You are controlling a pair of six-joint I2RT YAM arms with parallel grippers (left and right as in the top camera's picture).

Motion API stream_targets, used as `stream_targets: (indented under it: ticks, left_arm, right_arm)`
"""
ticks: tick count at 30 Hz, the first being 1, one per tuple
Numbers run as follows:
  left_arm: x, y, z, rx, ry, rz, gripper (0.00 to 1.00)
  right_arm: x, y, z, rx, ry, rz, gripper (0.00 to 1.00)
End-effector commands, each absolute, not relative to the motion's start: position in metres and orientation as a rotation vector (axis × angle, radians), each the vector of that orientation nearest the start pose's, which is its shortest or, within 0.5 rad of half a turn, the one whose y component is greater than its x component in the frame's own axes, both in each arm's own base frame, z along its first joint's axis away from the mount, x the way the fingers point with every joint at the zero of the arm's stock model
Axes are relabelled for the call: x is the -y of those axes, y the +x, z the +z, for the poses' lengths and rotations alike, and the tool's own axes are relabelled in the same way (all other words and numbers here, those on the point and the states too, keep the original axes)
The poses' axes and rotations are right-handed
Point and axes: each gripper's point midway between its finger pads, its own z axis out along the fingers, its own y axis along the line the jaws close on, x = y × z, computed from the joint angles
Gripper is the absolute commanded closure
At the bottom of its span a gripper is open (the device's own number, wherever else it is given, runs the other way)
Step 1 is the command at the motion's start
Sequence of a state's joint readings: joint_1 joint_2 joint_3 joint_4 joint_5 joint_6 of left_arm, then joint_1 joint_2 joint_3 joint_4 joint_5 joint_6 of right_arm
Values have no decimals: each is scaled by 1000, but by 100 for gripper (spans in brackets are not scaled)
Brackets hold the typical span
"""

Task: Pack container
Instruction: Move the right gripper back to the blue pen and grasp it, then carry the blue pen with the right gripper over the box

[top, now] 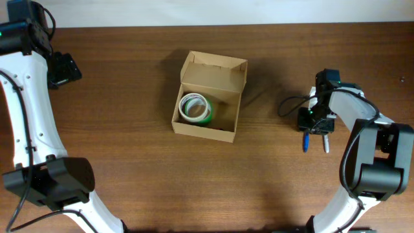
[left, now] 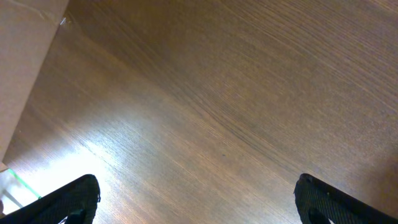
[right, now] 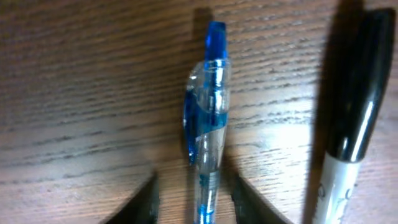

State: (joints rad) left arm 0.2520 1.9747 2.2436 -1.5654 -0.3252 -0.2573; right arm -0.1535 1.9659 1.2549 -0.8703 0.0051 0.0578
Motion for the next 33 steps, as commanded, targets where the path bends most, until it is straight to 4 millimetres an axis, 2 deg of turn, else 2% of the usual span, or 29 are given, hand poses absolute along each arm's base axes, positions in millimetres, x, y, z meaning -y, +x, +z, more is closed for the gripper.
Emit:
stream_targets:
  ticks: [1, 5, 9, 12, 16, 21, 23, 25, 27, 29, 31, 33]
  left_arm:
    - [-157, 381, 249, -2730, -783, 466, 0]
    - [-157, 381, 249, -2730, -783, 466, 0]
    - [-157, 381, 249, -2730, -783, 466, 0]
    - [-157, 381, 249, -2730, -783, 466, 0]
    - [-157, 381, 249, -2730, -783, 466, 0]
    - [-157, 381, 249, -2730, -783, 466, 0]
    - [-157, 381, 249, -2730, -783, 466, 0]
    - [-157, 381, 249, -2730, -783, 466, 0]
    - [-157, 381, 249, -2730, -783, 466, 0]
    - [-157, 381, 249, -2730, -783, 466, 0]
    - [-157, 381, 249, -2730, -783, 466, 0]
    - [-157, 381, 249, -2730, -783, 466, 0]
  right_arm:
    - [56, 331, -17, -3177, 379, -52, 76]
    - [55, 331, -17, -3180, 378, -41, 96]
    - [44, 333, -10, -3184, 381, 61, 96]
    - [33, 345, 11, -3148, 372, 175, 96]
    - [26, 375, 71, -3021, 319, 268, 96]
    - [16, 406, 185, -2823, 122, 269, 96]
    - [4, 410, 230, -2751, -2, 250, 96]
    - [-12, 409, 263, -2696, -127, 235, 96]
    - [-38, 403, 294, -2632, -301, 225, 96]
    - [-70, 393, 315, -2572, -486, 226, 96]
    - [-109, 381, 325, -2511, -698, 221, 96]
    - [-146, 367, 324, -2463, -888, 201, 96]
